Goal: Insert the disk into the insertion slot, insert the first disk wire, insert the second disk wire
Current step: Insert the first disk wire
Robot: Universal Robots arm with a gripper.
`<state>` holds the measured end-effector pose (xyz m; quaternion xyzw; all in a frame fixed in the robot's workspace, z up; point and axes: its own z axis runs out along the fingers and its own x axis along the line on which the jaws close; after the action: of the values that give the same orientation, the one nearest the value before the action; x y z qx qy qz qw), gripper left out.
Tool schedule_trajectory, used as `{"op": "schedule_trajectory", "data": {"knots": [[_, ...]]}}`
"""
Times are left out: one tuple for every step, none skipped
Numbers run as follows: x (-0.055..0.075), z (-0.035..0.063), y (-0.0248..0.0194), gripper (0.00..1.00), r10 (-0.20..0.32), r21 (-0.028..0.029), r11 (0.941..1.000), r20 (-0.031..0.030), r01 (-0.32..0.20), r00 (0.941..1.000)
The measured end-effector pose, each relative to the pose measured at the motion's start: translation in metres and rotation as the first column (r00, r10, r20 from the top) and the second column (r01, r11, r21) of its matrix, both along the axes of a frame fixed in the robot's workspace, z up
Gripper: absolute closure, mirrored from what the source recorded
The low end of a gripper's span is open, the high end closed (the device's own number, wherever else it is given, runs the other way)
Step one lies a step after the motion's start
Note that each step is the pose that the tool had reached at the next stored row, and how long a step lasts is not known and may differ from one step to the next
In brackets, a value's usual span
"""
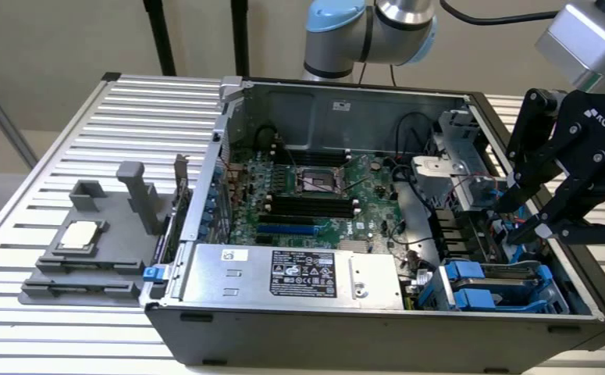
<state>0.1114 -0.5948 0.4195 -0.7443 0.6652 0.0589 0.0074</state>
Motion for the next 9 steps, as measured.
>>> {"op": "schedule_trajectory", "data": {"knots": [[0.000, 0.0000, 0.0000, 0.62, 0.000, -0.0002, 1.0000, 0.0000, 0.000, 1.0000], [0.001, -0.0002, 0.0000, 0.62, 0.000, -0.0001, 1.0000, -0.0001, 0.000, 1.0000], [0.005, -0.0004, 0.0000, 0.62, 0.000, -0.0002, 1.0000, 0.0000, 0.000, 1.0000], [0.009, -0.0007, 0.0000, 0.62, 0.000, -0.0001, 1.0000, -0.0001, 0.000, 1.0000], [0.014, -0.0014, 0.0000, 0.62, 0.000, 0.0001, 1.0000, -0.0002, 0.000, 1.0000], [0.018, -0.0029, 0.0002, 0.62, 0.000, 0.0004, 1.0000, -0.0002, 0.000, 1.0000], [0.022, -0.0046, 0.0003, 0.62, 0.000, 0.0001, 1.0000, -0.0004, 0.000, 1.0000], [0.024, -0.0062, 0.0004, 0.62, 0.000, -0.0002, 1.0000, -0.0003, 0.000, 1.0000], [0.026, -0.0081, 0.0005, 0.62, 0.000, -0.0007, 1.0000, -0.0003, 0.000, 1.0000]]}}
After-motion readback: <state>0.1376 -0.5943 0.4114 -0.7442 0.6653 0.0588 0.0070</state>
